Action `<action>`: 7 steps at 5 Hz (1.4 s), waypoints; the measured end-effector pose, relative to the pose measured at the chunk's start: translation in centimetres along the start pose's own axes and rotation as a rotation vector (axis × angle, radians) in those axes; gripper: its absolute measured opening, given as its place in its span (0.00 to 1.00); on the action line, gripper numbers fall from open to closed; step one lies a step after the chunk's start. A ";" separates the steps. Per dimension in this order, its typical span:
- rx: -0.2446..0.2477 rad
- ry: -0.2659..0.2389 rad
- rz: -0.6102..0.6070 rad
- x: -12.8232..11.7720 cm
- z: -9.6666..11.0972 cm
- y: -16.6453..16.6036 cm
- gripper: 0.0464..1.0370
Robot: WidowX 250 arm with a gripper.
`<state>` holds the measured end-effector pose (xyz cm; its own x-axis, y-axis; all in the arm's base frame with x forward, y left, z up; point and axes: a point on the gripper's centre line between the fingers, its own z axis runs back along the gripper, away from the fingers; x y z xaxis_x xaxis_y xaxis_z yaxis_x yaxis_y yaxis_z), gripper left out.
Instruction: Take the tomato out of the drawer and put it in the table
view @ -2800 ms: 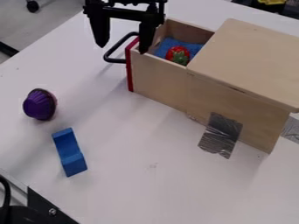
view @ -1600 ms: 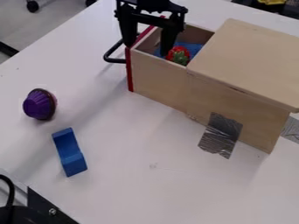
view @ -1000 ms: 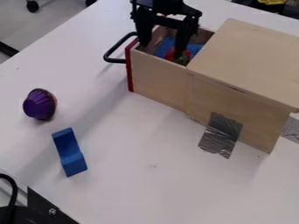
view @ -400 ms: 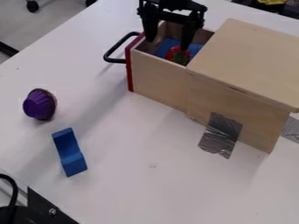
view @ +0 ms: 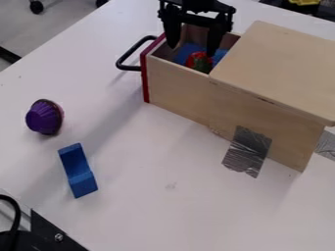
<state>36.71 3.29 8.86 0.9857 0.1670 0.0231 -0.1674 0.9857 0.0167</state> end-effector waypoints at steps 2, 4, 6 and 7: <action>0.003 0.014 0.004 0.0 -0.9 0.0 0.96; 0.004 0.034 0.011 0.0 -1.8 0.2 0.96; 0.011 0.052 0.014 -0.1 -2.7 0.5 0.96; 0.011 0.069 0.014 -0.1 -3.5 0.5 0.92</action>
<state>36.58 3.87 5.38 0.9822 0.1823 -0.0451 -0.1811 0.9831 0.0282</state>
